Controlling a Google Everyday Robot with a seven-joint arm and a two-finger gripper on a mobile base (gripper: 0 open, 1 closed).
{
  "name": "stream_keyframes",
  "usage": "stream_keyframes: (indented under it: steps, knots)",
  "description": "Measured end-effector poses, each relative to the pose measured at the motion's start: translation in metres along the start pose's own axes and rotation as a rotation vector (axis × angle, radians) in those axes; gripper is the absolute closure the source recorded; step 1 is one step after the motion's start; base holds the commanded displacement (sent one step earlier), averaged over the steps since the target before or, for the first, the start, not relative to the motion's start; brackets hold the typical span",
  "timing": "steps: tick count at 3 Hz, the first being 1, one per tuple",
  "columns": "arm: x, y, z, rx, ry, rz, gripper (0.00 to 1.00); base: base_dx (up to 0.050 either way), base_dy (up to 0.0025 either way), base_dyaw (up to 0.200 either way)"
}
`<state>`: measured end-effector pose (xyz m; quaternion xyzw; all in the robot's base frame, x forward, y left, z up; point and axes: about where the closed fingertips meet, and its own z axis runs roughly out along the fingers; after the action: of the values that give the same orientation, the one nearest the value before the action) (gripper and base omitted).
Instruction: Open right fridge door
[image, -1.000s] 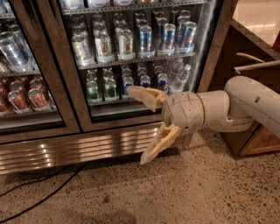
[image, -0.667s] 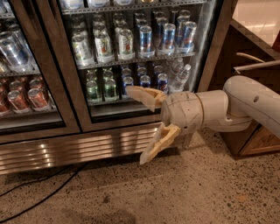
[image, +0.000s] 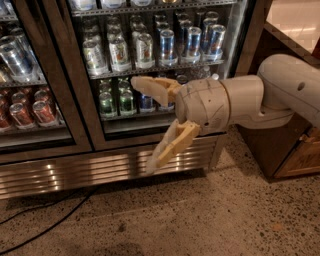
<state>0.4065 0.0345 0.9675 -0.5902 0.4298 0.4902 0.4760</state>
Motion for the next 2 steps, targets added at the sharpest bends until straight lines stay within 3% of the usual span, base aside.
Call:
stream_keyframes:
  steps: [1,2]
  knots:
    - [-0.0448,-0.0013,0.0203,-0.016,0.03,-0.054,0.0,0.0,0.0,0.0]
    - [-0.0448,-0.0013,0.0202,-0.015,0.031,-0.053,0.0,0.0,0.0,0.0]
